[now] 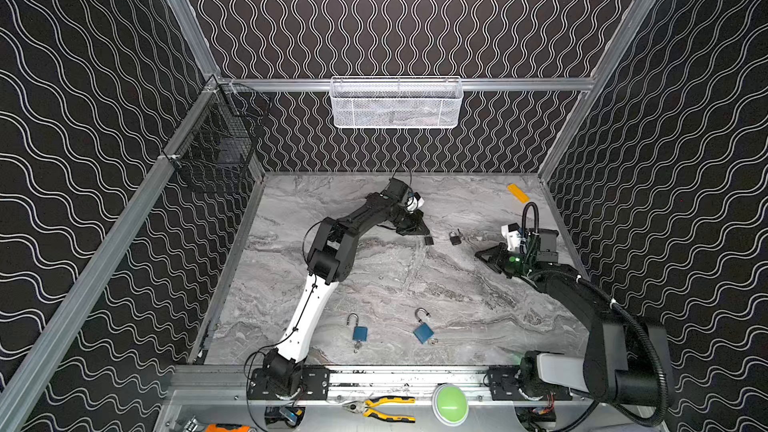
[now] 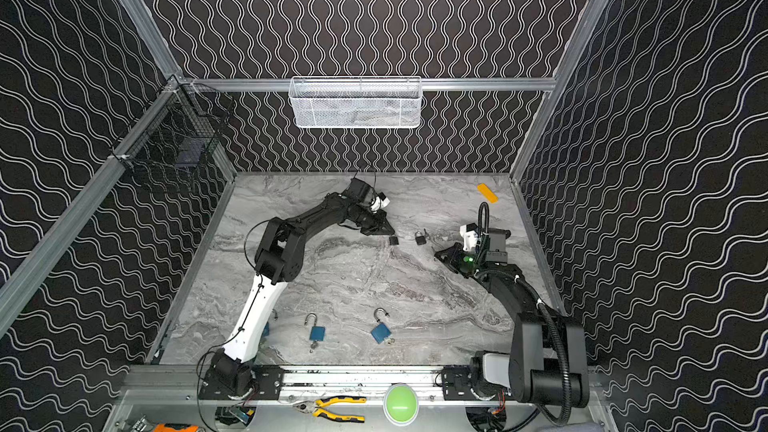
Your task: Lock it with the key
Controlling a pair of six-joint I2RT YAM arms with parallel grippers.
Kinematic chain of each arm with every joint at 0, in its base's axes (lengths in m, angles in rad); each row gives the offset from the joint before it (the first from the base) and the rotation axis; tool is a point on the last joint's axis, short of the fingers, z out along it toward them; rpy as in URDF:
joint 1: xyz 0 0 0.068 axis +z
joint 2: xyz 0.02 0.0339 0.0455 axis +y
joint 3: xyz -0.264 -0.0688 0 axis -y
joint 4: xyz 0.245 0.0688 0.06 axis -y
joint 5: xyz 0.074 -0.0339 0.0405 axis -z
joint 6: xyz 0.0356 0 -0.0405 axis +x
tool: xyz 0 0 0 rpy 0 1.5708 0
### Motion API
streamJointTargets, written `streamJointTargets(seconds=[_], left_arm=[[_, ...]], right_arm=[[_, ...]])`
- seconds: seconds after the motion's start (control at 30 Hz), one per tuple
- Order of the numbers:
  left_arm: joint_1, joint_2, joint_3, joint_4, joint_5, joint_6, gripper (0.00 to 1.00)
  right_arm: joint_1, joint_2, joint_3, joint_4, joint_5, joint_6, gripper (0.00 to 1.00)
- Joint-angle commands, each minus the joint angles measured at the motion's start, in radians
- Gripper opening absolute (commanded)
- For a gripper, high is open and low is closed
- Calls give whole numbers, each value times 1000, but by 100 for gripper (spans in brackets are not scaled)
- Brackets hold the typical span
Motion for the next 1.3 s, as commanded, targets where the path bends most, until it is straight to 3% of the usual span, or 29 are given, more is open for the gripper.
streamJointTargets(seconds=[0.0, 0.47, 0.73, 0.77, 0.8, 0.83, 1.0, 1.07, 1.27], left_arm=[[3, 5, 12, 3, -30, 15, 14], [4, 30, 32, 70, -59, -54, 33], [10, -21, 39, 137, -86, -103, 38], [12, -30, 44, 142, -86, -104, 50], [19, -41, 53, 139, -94, -104, 70], [24, -50, 62, 137, -96, -104, 79], [75, -100, 143, 100, -97, -76, 83], [101, -129, 153, 100, -93, -80, 98], [170, -277, 74, 134, -115, -77, 98]], right_arm=[[7, 7, -4, 30, -11, 4, 0], [38, 42, -17, 54, 11, 7, 0], [87, 90, 25, 71, 75, 24, 0], [93, 97, 35, 72, 85, 24, 0], [98, 107, 51, 69, 94, 27, 0], [102, 119, 71, 64, 99, 32, 0], [124, 183, 195, 17, 138, 19, 0], [135, 216, 238, 9, 155, 13, 0], [195, 327, 349, 4, 214, 15, 0]])
